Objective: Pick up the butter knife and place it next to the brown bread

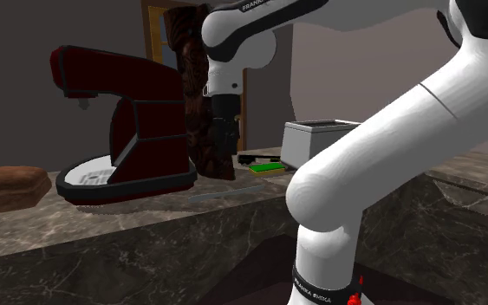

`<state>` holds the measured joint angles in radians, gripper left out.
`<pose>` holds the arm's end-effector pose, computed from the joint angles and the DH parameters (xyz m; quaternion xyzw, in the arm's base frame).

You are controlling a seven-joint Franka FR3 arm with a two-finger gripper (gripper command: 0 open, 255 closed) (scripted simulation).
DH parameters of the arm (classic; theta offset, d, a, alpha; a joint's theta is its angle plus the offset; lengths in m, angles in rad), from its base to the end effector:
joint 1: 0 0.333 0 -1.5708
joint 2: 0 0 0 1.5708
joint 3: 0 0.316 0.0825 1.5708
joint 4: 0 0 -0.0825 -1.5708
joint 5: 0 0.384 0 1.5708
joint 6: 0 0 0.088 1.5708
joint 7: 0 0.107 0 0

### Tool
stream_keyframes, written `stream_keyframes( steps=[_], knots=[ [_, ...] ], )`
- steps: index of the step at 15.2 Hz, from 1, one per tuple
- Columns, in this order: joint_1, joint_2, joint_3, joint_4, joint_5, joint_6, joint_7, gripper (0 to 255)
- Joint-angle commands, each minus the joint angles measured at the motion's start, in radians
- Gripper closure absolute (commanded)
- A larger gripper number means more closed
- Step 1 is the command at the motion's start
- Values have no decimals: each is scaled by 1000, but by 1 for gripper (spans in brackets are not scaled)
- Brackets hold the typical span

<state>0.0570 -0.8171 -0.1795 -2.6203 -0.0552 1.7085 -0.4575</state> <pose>0.2952 -0.0445 0.4822 -0.9773 -0.2022 0.0393 0.0500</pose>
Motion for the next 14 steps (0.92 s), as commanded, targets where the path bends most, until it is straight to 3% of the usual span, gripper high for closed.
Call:
stream_keyframes(
  steps=[1,9,14],
  knots=[
    [20,27,-55,-33,-53,88,-141,0],
    [139,239,-282,-72,-184,455,-652,0],
    [153,291,-310,-101,-189,542,-681,0]
  ],
)
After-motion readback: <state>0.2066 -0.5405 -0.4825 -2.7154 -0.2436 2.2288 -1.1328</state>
